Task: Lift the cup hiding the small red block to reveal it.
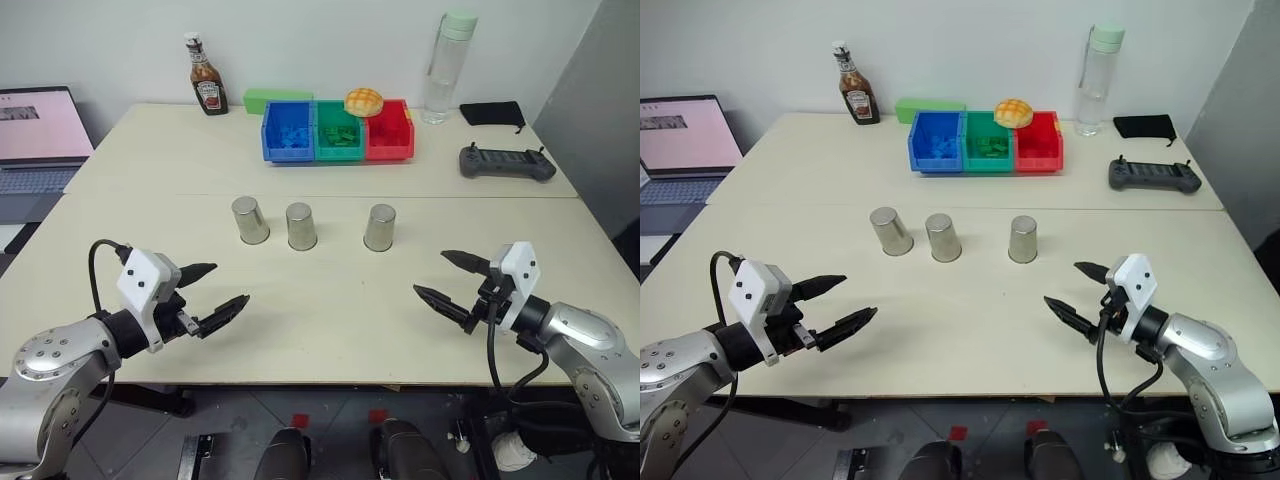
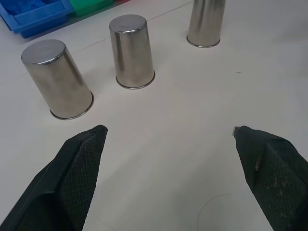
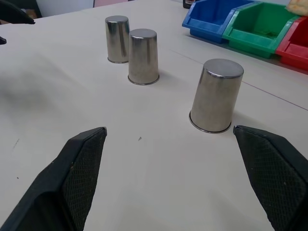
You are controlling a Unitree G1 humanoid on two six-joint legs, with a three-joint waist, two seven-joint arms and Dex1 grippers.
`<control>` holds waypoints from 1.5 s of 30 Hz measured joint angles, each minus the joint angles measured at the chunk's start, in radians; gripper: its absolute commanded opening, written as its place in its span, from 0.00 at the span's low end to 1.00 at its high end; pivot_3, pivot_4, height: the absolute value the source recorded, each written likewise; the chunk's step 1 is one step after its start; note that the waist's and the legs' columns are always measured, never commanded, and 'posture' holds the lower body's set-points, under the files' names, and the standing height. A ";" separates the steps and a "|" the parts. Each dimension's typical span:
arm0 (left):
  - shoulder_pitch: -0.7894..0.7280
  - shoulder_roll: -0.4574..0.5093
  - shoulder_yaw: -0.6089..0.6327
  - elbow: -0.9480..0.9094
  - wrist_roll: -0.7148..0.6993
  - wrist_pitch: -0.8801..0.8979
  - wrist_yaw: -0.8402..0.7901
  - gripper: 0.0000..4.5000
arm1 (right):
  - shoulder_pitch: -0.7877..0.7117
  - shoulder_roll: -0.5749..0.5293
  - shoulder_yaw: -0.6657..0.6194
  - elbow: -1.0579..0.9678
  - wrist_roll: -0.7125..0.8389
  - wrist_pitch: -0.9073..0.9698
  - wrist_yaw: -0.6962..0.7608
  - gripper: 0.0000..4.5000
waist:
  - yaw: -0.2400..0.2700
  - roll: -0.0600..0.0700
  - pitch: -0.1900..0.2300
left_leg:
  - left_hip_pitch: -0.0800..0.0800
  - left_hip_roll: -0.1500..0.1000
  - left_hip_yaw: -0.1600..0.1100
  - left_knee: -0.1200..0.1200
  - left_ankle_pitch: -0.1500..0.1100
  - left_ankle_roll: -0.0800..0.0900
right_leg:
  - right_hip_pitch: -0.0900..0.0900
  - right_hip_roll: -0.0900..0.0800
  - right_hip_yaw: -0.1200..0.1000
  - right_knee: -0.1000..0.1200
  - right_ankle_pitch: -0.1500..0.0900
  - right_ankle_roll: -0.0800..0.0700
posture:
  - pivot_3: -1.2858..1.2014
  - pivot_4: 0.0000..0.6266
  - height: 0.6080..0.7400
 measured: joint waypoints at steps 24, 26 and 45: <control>-0.398 -0.311 -0.338 0.244 0.220 0.017 0.346 1.00 | -0.035 -0.007 0.065 -0.118 0.080 0.185 -0.035 1.00 | 0.001 -0.001 0.000 | -0.001 -0.003 -0.001 0.001 0.000 0.000 | 0.000 0.003 -0.001 0.000 0.002 -0.001 | 0.52 0.24 1.00; -0.428 -0.331 -0.358 0.285 0.240 0.007 0.352 1.00 | -0.048 -0.001 0.064 -0.121 0.102 0.214 -0.048 1.00 | 0.001 -0.001 0.000 | -0.001 -0.003 -0.001 0.002 0.000 0.000 | 0.000 0.002 -0.001 0.000 0.003 -0.001 | 0.52 0.24 1.00; -0.610 -0.424 -0.395 0.537 0.303 -0.087 0.330 1.00 | -0.124 -0.009 0.078 -0.173 0.216 0.322 -0.055 1.00 | 0.002 -0.001 0.000 | -0.003 -0.004 -0.002 0.002 0.000 0.000 | 0.000 0.002 -0.003 0.000 0.003 -0.001 | 0.52 0.24 1.00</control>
